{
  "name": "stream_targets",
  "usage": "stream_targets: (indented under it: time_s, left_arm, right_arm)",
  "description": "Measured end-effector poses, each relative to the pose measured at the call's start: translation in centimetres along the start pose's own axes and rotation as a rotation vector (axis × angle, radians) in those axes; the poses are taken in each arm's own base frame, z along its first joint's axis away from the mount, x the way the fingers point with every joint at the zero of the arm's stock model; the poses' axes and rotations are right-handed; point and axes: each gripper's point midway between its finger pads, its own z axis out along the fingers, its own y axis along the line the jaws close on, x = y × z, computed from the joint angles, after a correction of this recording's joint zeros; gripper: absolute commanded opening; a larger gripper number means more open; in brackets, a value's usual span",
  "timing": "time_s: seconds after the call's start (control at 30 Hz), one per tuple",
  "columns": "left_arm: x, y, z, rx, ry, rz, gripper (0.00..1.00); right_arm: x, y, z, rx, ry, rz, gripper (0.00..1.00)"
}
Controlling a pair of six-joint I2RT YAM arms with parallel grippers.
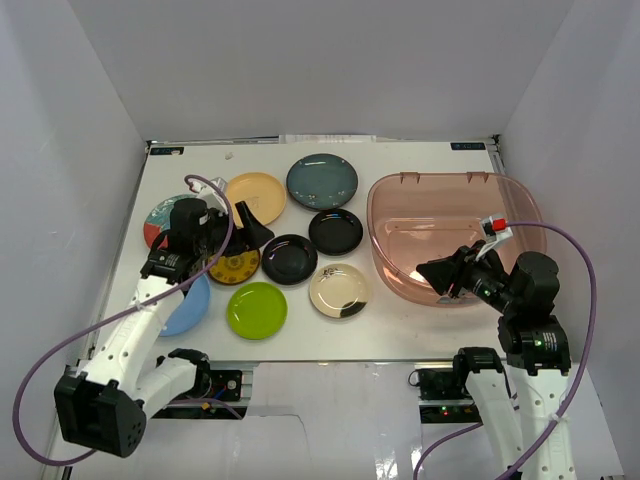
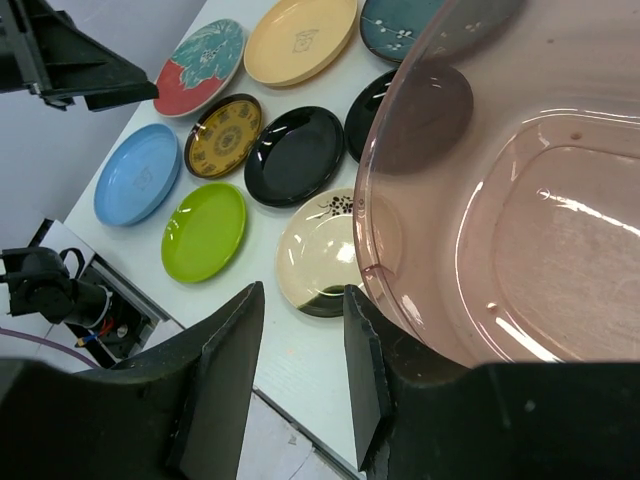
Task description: Place the plates into the plastic bin on the countertop
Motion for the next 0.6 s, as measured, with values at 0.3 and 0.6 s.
stream_targets:
  time_s: [0.3,0.6]
  left_arm:
    - [0.2,1.6,2.6,-0.071,0.056,-0.060,0.74]
    - [5.7,0.5,3.5,0.035,0.153,-0.137,0.59]
  right_arm:
    - [1.3,0.3,-0.4,-0.018,0.008,0.005,0.44]
    - [3.8,1.0,0.0,-0.107,0.057,0.042,0.43]
